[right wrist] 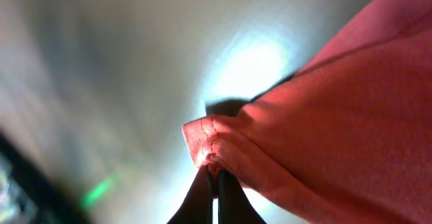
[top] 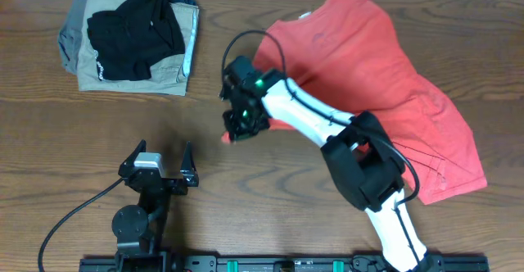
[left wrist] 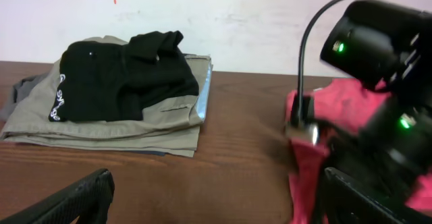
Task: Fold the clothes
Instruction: 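Drag the grasped t-shirt leftward to the table center with the right gripper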
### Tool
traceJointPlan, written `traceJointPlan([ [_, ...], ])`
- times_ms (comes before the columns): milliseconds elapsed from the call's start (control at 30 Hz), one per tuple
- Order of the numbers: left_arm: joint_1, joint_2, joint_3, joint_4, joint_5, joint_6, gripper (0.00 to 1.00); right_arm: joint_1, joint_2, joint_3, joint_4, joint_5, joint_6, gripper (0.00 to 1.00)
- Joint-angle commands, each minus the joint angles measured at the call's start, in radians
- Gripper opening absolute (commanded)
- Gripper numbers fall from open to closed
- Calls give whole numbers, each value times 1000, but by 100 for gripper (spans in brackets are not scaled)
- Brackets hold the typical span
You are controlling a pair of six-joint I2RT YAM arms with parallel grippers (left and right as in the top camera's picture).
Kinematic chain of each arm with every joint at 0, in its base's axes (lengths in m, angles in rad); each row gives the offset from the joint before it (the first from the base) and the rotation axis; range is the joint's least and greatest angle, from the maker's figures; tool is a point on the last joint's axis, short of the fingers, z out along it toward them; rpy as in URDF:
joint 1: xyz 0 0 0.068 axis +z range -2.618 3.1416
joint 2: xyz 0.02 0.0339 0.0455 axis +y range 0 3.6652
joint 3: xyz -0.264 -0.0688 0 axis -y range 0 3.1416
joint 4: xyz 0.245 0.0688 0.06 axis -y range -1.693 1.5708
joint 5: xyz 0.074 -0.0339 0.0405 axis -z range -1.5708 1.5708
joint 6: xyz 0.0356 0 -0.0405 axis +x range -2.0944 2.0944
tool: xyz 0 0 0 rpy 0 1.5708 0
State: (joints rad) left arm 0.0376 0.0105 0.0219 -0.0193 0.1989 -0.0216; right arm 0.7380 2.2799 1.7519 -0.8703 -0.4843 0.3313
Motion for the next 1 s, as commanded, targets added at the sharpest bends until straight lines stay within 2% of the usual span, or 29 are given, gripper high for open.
traceJointPlan([
  [0, 3, -6, -18, -32, 10, 14, 98, 53, -31, 2, -75, -85, -26, 1],
  [267, 3, -6, -18, -32, 9, 13, 98, 144, -31, 2, -176, -40, -37, 1],
  [400, 3, -6, -18, -32, 9, 14, 98, 133, -31, 2, -192, -40, -62, 15],
  [500, 3, -6, -18, -32, 9, 14, 98, 84, -32, 2, -225, -40, -96, 21],
  [767, 3, -6, -18, -32, 9, 14, 98, -135, -54, 13, -351, -115, -118, 27],
  [967, 3, -6, -18, -32, 9, 13, 98, -253, -60, 13, -456, -256, -290, 45],
])
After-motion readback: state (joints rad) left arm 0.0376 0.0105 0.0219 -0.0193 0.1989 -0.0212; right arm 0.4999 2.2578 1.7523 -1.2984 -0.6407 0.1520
